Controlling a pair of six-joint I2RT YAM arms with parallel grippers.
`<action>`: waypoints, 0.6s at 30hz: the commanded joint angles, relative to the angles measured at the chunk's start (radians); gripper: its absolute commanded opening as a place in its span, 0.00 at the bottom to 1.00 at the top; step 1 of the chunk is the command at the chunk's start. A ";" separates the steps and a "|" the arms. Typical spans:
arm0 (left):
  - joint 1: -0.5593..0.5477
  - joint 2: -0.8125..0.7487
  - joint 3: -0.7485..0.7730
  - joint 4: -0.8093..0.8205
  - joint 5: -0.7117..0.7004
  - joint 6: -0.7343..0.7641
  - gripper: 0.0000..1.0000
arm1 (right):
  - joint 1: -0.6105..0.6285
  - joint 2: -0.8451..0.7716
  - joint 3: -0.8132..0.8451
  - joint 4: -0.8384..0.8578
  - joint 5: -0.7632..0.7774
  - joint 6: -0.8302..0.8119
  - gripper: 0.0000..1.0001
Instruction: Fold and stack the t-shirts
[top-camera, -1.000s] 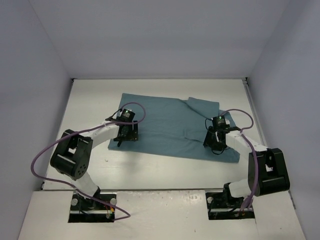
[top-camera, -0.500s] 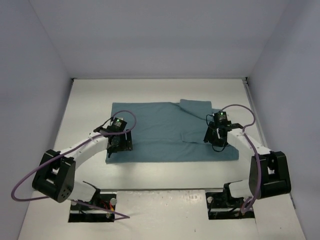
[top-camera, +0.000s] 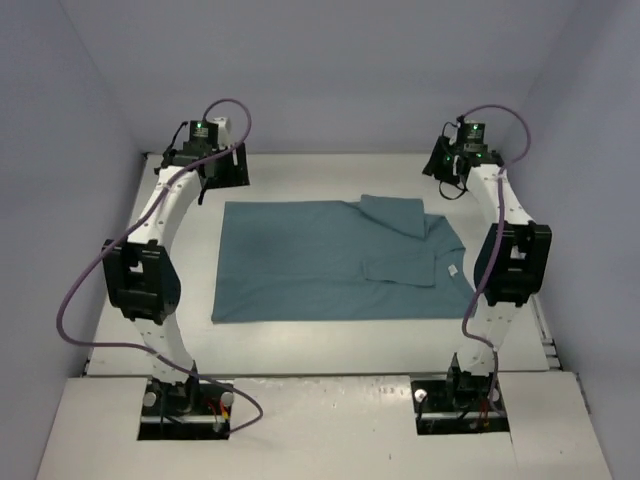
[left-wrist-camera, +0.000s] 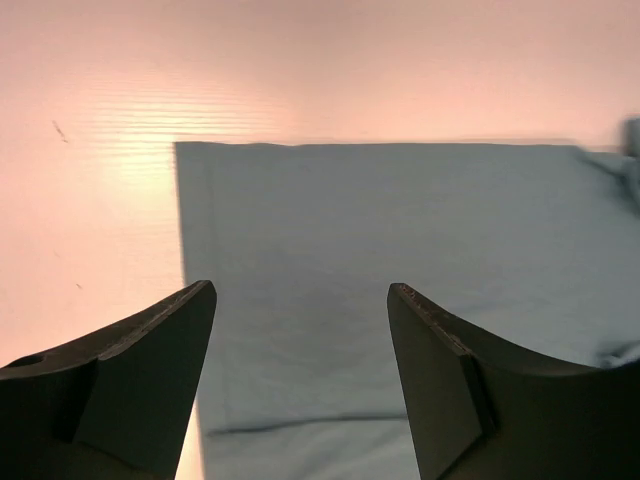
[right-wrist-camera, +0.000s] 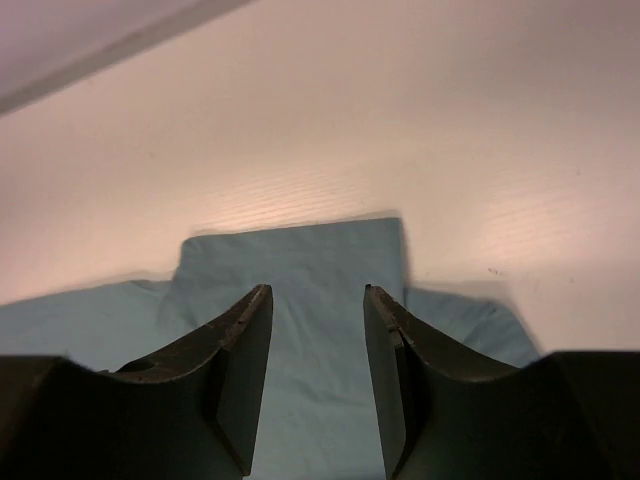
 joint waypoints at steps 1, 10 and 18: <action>0.062 0.121 0.098 -0.046 0.092 0.172 0.67 | 0.006 0.121 0.114 -0.021 -0.071 -0.127 0.39; 0.140 0.323 0.250 -0.044 0.131 0.295 0.67 | 0.004 0.202 0.182 -0.023 -0.061 -0.313 0.39; 0.142 0.475 0.340 -0.044 0.114 0.409 0.67 | 0.011 0.210 0.147 -0.023 -0.081 -0.347 0.40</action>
